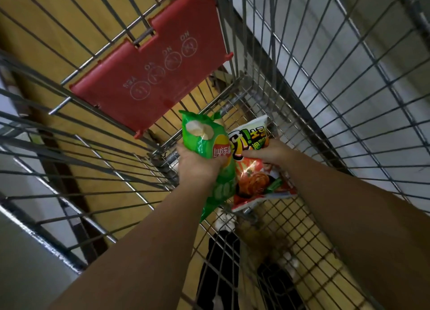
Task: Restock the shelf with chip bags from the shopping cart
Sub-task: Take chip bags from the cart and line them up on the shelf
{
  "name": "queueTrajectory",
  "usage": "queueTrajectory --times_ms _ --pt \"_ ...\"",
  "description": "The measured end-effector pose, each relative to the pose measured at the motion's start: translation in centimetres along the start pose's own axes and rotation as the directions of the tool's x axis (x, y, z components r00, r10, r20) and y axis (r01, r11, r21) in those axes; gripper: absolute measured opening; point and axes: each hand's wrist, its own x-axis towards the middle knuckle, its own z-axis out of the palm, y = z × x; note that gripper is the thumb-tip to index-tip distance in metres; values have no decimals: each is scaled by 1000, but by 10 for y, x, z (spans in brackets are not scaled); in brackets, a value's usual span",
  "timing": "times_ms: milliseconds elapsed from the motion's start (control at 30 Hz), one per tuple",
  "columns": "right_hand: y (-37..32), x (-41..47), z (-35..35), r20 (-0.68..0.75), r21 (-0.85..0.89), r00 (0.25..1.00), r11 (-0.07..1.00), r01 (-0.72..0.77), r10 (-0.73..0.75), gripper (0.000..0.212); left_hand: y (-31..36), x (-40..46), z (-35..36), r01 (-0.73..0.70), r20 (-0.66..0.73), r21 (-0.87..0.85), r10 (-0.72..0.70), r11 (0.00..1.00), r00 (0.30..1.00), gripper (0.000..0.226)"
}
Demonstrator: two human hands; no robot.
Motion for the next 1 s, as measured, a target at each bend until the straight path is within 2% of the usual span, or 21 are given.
queueTrajectory --times_ms 67,167,333,433,467,567,767,1000 --pt "11 -2 1 60 156 996 985 -68 59 62 -1 0 0 -11 -3 20 12 1000 1000 87" --pt "20 -4 8 68 304 996 950 -70 51 66 -3 1 2 -30 -8 52 31 998 999 84" --pt "26 -9 23 22 352 997 933 -77 73 91 -1 0 -2 -80 -26 132 84 988 996 74" --pt "20 -28 22 6 463 1000 886 24 -30 46 3 -6 -5 -116 -54 151 125 982 991 76" --pt "20 -31 21 -12 486 997 871 72 -76 44 4 -9 -6 -128 -59 154 139 980 989 75" --pt "16 -46 15 -104 441 975 870 220 -194 59 9 -23 -9 -174 -71 127 184 976 980 73" --pt "8 -91 -6 -248 361 899 827 431 -360 72 16 -65 -27 -276 -137 5 274 961 952 75" --pt "-17 -185 -33 -372 237 736 709 664 -566 78 22 -150 -66 -419 -286 -111 374 901 882 77"
